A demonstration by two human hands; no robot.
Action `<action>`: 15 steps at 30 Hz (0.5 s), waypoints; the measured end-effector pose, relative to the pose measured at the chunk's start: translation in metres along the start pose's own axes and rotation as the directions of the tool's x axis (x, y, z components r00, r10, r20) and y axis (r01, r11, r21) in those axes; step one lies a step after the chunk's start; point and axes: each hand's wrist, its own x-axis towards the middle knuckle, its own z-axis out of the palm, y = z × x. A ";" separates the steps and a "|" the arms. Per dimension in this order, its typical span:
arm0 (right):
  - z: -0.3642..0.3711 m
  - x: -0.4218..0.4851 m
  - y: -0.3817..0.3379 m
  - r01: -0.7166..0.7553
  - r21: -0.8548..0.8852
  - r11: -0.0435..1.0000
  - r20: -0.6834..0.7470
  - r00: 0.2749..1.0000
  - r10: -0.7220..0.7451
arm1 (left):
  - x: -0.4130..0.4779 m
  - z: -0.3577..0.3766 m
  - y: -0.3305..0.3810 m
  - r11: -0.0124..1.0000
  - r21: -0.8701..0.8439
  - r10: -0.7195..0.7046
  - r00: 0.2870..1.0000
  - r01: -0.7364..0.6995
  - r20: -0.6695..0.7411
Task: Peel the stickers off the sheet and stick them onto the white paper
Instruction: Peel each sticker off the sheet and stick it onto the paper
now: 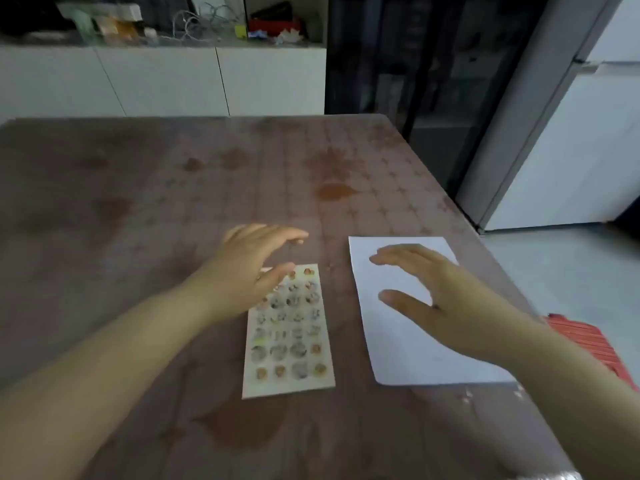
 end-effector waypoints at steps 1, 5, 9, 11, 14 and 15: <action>0.013 -0.005 -0.001 0.013 -0.106 0.994 0.065 0.998 -0.006 | -0.004 0.009 -0.002 1.000 0.009 -0.019 1.000 0.019 0.020; 0.048 -0.023 -0.010 0.013 -0.259 0.966 0.236 0.971 0.050 | -0.023 0.022 -0.001 0.984 0.018 -0.176 0.983 0.175 0.052; 0.063 -0.037 -0.018 0.047 -0.244 0.969 0.221 0.975 0.008 | -0.039 0.022 -0.011 0.976 0.008 -0.219 0.975 0.219 0.044; 0.064 -0.040 -0.025 0.036 -0.228 0.973 0.221 0.975 0.015 | -0.047 0.019 -0.011 0.970 -0.098 -0.222 0.975 0.221 0.000; 0.066 -0.040 -0.033 0.031 -0.223 0.974 0.216 0.976 0.018 | -0.052 0.014 -0.015 0.947 -0.240 -0.232 0.971 0.213 -0.053; 0.066 -0.038 -0.035 0.032 -0.228 0.973 0.208 0.978 0.016 | -0.051 0.010 -0.020 0.940 -0.266 -0.240 0.969 0.215 -0.062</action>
